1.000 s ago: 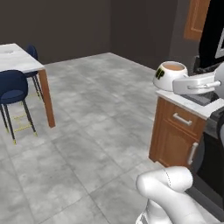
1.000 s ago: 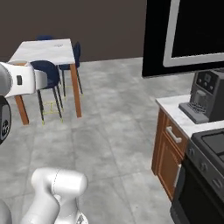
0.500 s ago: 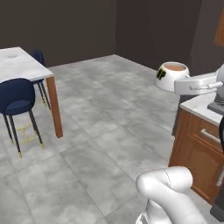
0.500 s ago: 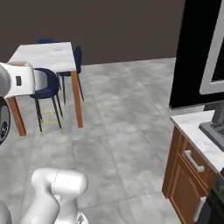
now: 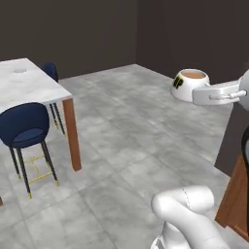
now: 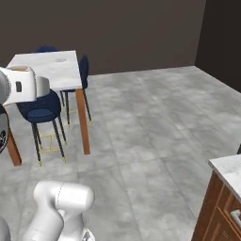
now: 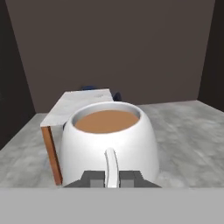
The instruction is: Pick the cup of tea, navigate to the dining table, and place it on the saucer.
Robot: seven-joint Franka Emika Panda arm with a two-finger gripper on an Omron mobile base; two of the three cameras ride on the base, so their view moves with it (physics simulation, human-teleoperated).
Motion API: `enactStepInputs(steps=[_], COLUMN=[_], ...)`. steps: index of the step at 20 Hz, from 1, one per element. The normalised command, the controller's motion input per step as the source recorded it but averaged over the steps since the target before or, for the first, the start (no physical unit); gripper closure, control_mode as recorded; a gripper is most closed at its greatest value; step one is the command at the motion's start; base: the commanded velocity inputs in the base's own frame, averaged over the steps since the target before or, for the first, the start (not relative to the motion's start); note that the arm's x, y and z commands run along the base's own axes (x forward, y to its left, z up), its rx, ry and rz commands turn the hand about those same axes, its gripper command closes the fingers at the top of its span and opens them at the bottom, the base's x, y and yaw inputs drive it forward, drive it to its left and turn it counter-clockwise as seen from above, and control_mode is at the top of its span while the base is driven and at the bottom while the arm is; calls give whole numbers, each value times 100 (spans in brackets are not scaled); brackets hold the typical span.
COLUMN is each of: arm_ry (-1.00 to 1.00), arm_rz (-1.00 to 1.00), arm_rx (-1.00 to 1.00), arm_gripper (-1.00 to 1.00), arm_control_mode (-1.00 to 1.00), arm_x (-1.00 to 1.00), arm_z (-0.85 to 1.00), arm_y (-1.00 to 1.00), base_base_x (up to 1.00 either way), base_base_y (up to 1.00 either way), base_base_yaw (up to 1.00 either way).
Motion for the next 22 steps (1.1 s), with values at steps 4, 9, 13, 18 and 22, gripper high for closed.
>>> enactStepInputs(steps=[4, 9, 13, 18, 22], arm_ry=[0, 0, 0, 0, 0], arm_rz=[0, 0, 0, 0, 0], arm_rx=[0, 0, 0, 0, 0], arm_gripper=[100, 100, 100, 100, 100], arm_control_mode=[100, 100, 100, 100, 100], arm_x=[0, 0, 0, 0, 0], arm_z=[0, 0, 0, 0, 0], arm_y=[0, 0, 0, 0, 0], base_base_x=[100, 100, 100, 100, 100], base_base_y=[1, 0, 0, 0, 0], base_base_yaw=[0, 0, 0, 0, 0])
